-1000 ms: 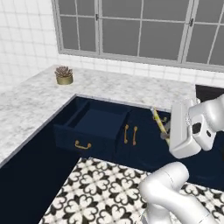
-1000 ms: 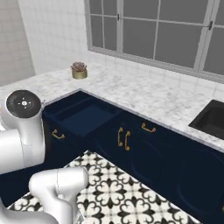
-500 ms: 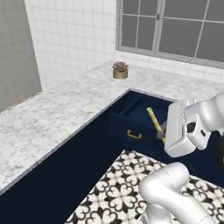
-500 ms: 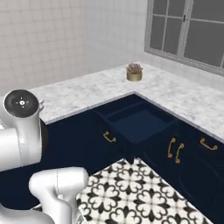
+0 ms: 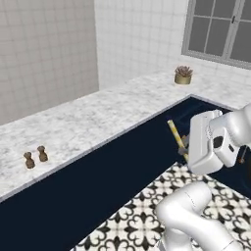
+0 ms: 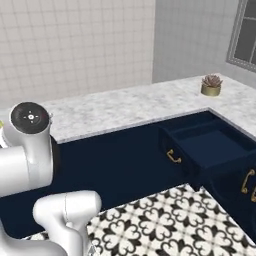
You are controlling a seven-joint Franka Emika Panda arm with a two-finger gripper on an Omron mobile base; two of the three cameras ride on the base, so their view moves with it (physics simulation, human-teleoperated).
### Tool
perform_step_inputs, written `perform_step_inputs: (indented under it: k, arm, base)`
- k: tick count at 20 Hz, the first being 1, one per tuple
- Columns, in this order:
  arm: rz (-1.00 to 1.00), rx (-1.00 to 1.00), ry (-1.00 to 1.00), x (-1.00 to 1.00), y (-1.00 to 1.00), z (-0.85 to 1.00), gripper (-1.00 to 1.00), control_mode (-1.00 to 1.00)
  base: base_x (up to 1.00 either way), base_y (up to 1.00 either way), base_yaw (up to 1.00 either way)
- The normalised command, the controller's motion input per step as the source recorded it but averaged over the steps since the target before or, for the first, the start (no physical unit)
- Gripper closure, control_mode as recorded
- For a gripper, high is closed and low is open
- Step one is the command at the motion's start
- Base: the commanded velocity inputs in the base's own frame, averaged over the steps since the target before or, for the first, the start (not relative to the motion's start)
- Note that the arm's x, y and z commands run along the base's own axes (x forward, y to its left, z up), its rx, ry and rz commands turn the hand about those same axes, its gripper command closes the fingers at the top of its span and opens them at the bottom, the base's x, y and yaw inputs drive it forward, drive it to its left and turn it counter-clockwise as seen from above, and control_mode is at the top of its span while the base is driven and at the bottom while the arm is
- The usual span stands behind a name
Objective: Take a straw from the drawer in front and place it inside the glass cup on the dining counter.
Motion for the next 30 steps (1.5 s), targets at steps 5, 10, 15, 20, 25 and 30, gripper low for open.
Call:
perform_step_inputs:
  k: [5, 10, 15, 20, 25, 30]
  arm:
    - [0.0, 0.0, 0.0, 0.0, 0.0, 0.0, 1.0, 1.0]
    - [0.0, 0.0, 0.0, 0.0, 0.0, 0.0, 1.0, 1.0]
    - [0.0, 0.0, 0.0, 0.0, 0.0, 0.0, 1.0, 1.0]
    - [0.0, 0.0, 0.0, 0.0, 0.0, 0.0, 1.0, 1.0]
    - [0.0, 0.0, 0.0, 0.0, 0.0, 0.0, 1.0, 1.0]
    - [0.0, 0.0, 0.0, 0.0, 0.0, 0.0, 1.0, 1.0]
  base:
    - [-0.69, 0.88, 0.16]
    - [-0.52, 1.0, 0.02]
    - [-0.19, 1.0, -0.03]
    - [-0.09, 1.0, -0.13]
    - [-0.22, 1.0, -0.26]
    - [-0.66, 1.0, -0.29]
